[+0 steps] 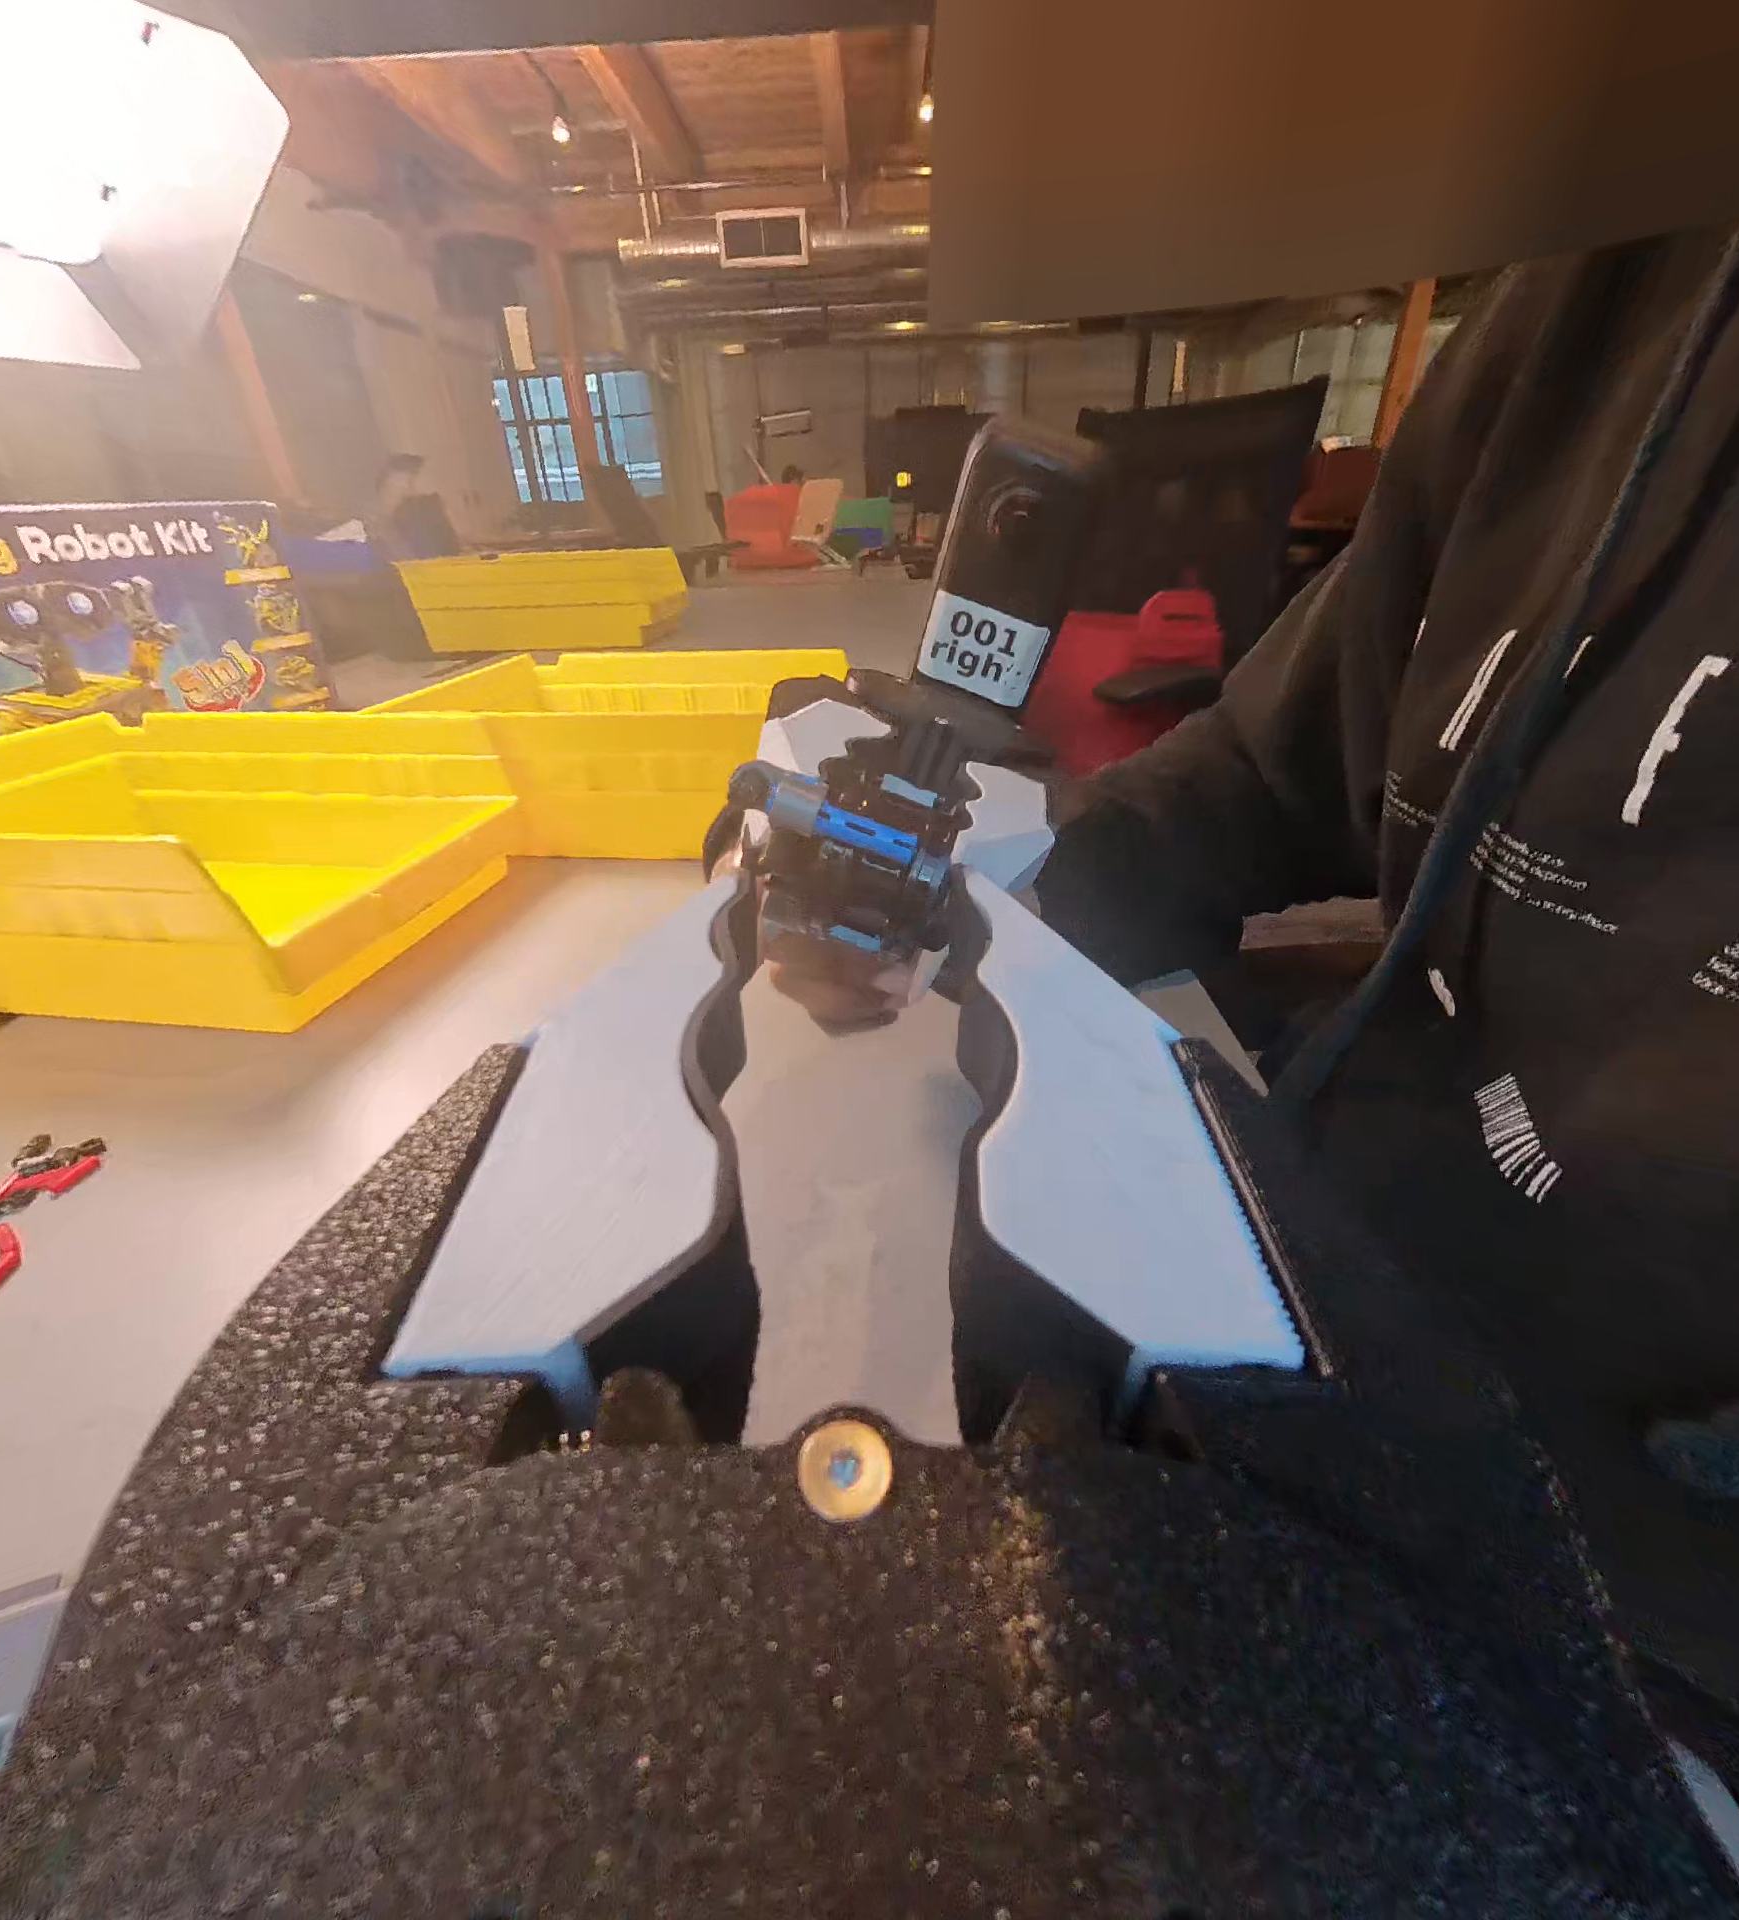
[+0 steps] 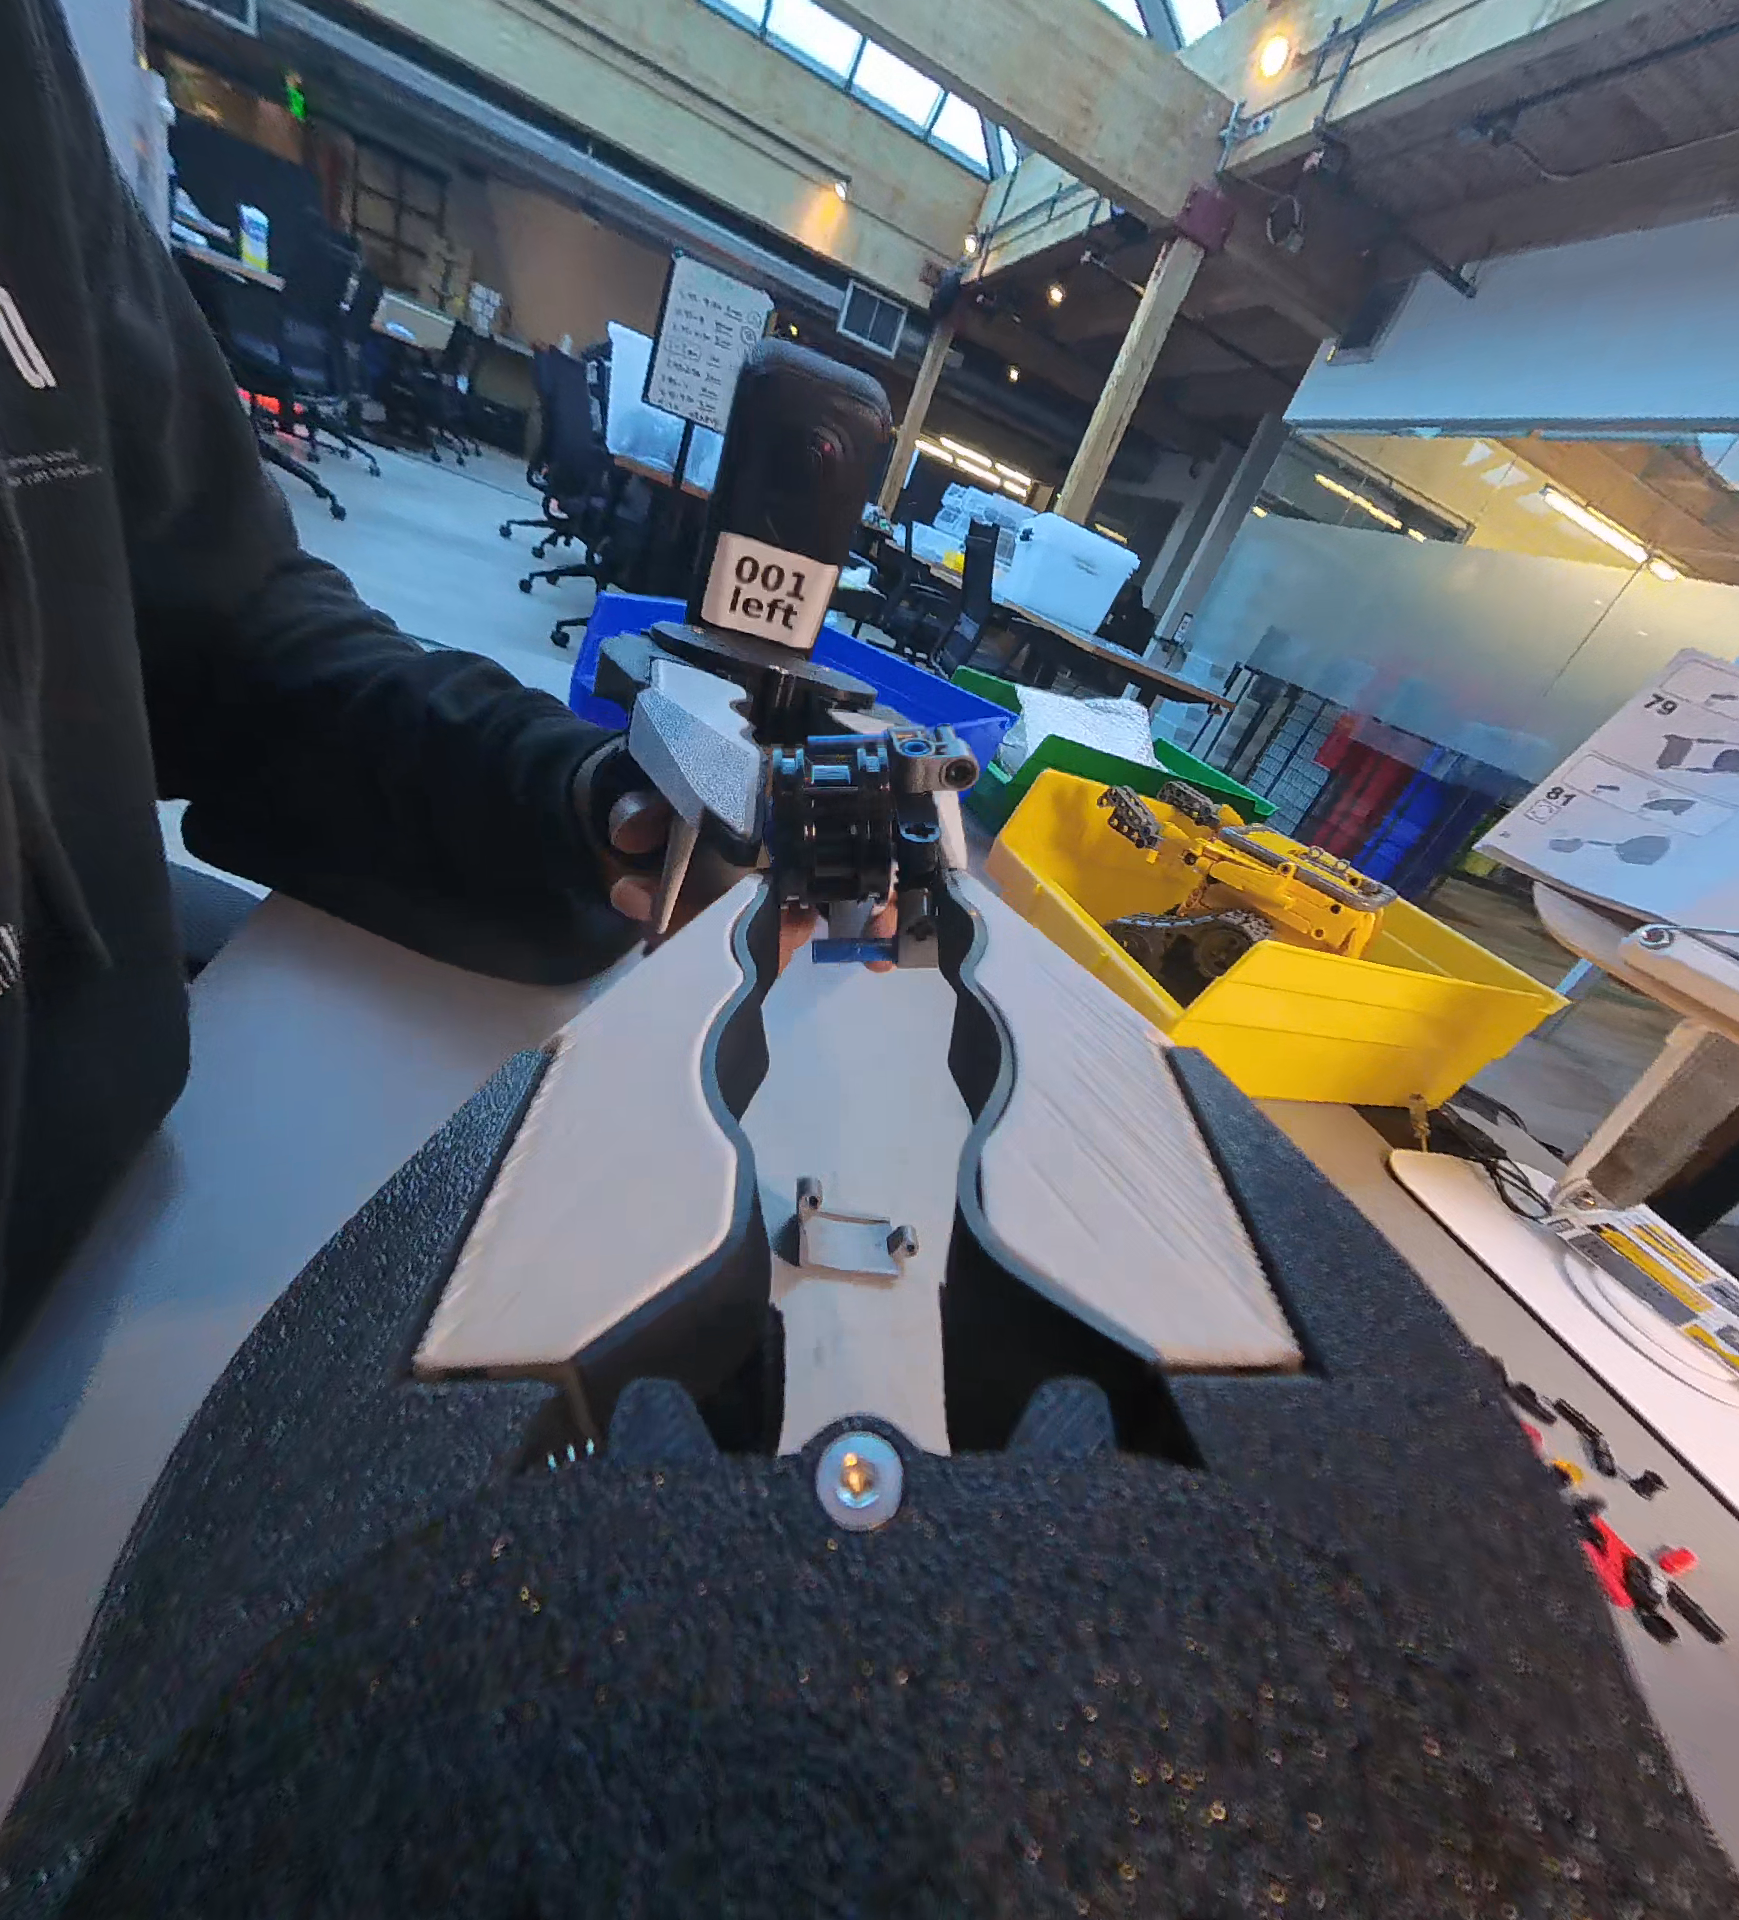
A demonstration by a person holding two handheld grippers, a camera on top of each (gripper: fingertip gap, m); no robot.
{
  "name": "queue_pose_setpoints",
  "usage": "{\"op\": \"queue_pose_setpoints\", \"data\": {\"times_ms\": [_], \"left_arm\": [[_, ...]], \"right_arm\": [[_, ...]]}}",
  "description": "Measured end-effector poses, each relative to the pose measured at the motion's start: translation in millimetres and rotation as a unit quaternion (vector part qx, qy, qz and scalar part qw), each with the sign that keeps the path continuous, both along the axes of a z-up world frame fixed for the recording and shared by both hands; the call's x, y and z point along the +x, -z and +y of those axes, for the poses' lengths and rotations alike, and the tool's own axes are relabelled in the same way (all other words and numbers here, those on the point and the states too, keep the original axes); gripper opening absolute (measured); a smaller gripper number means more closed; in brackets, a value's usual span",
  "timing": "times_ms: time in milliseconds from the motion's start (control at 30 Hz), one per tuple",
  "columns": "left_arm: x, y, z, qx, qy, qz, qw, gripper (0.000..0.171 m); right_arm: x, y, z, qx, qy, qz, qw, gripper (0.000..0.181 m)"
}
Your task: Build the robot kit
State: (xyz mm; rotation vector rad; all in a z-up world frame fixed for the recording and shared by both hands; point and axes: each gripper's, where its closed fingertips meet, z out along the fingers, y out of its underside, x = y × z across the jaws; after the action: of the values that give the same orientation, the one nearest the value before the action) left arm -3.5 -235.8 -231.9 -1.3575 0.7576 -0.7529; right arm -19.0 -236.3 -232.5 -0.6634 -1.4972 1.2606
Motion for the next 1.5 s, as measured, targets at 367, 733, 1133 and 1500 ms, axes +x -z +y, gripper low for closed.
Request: {"op": "queue_pose_setpoints", "data": {"times_ms": [367, 733, 1133, 1500], "left_arm": [[-33.0, 87.8, 22.8, 0.009, -0.103, 0.374, 0.922, 0.028], [-33.5, 123.9, 26.3, 0.062, -0.108, 0.521, 0.845, 0.029], [-32.8, 135.2, 26.4, 0.043, -0.093, 0.514, 0.852, 0.03], [-32.4, 134.9, 26.3, 0.036, -0.091, 0.498, 0.862, 0.03]], "right_arm": [[-0.2, 42.3, 24.6, 0.03, -0.003, -0.151, 0.988, 0.042], [-6.9, 101.8, 30.7, 0.114, 0.026, -0.263, 0.958, 0.024], [5.7, 123.5, 36.4, 0.158, 0.026, -0.307, 0.938, 0.022], [6.9, 130.2, 39.4, 0.164, 0.032, -0.32, 0.933, 0.021]]}}
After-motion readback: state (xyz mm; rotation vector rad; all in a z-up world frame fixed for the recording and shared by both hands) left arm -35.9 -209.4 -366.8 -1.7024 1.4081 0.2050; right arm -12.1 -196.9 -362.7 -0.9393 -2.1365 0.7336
